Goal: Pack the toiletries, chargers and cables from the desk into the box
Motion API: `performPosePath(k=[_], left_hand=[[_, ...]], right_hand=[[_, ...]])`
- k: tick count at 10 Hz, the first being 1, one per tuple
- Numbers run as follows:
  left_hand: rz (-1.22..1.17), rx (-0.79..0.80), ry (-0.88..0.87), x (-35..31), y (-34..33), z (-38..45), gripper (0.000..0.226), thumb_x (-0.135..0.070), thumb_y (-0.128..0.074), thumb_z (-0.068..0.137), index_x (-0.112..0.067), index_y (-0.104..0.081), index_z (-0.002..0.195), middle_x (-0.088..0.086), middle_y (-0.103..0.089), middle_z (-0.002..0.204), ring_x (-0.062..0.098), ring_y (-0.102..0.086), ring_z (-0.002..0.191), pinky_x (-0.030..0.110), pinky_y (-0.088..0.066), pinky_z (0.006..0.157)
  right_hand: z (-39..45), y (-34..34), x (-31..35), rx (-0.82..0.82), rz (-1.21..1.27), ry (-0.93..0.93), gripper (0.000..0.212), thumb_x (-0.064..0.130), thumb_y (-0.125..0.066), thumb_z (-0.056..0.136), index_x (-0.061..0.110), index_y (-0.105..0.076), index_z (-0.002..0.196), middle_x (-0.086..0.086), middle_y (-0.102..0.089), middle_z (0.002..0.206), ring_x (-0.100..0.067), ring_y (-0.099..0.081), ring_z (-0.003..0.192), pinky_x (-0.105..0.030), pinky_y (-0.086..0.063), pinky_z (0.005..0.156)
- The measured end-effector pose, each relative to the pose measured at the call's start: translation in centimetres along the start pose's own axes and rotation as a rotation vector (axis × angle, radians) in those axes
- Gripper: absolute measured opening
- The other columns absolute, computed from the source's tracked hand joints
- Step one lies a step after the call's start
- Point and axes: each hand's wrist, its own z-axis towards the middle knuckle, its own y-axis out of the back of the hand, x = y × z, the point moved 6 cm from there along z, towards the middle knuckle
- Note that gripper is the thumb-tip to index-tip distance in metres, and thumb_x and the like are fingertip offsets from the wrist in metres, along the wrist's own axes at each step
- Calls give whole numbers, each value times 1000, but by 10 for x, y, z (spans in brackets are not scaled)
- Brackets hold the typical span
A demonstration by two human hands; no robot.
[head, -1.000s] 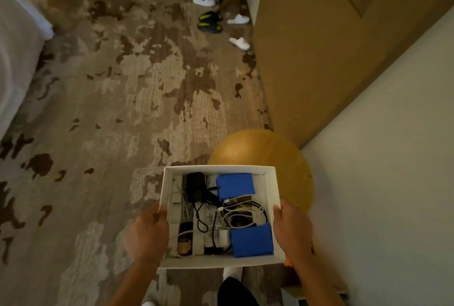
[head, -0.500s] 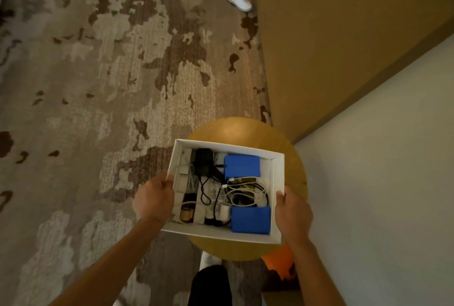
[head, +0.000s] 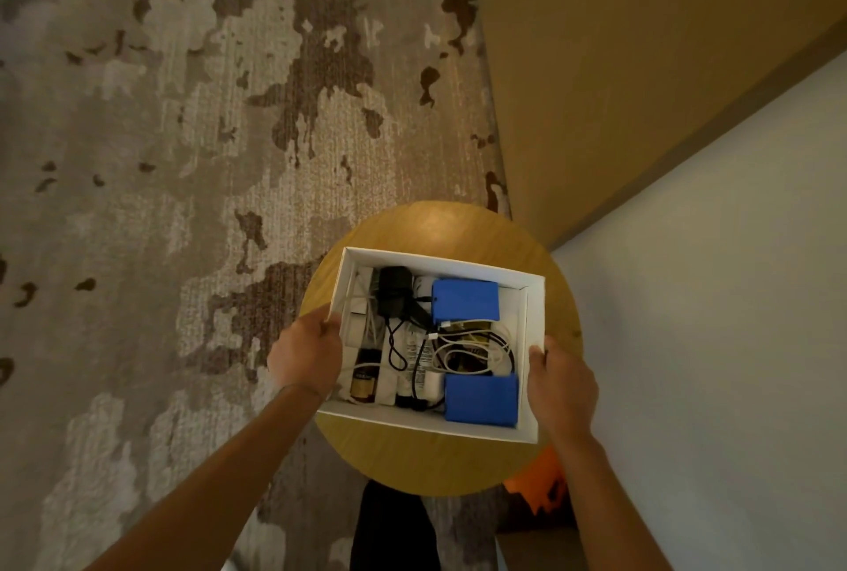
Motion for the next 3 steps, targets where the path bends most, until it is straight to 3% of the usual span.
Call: performPosePath(k=[1,2,3], left_hand=[[-25,56,-1,-4,1,2,26,-33,-50,102,-28,-74,112,3,-65,66,26,-60,61,33,-49,56],[56,228,-79,-13,10,3,33,-35,-49,103,-23,-66,128,8,-73,94,30,-67,82,39,-55,71],[-37,336,-156,-29,47,-3,52,-34,-53,102,-18,-43,151,12,-62,137,32,-61,120,44,-50,100]], right_hand=[[-1,4,4,41,23,5,21,29,-54,103,13,-66,98,4,-57,72,-14,-59,67,-20,-29,52],[-1,15,11,192,-60,58,17,28,-53,103,20,-55,88,4,-55,73,-14,-56,68,-23,-34,54],[-6,63,27,261,-59,93,25,23,-50,102,19,-59,79,1,-63,77,-21,-64,76,-28,-43,59]])
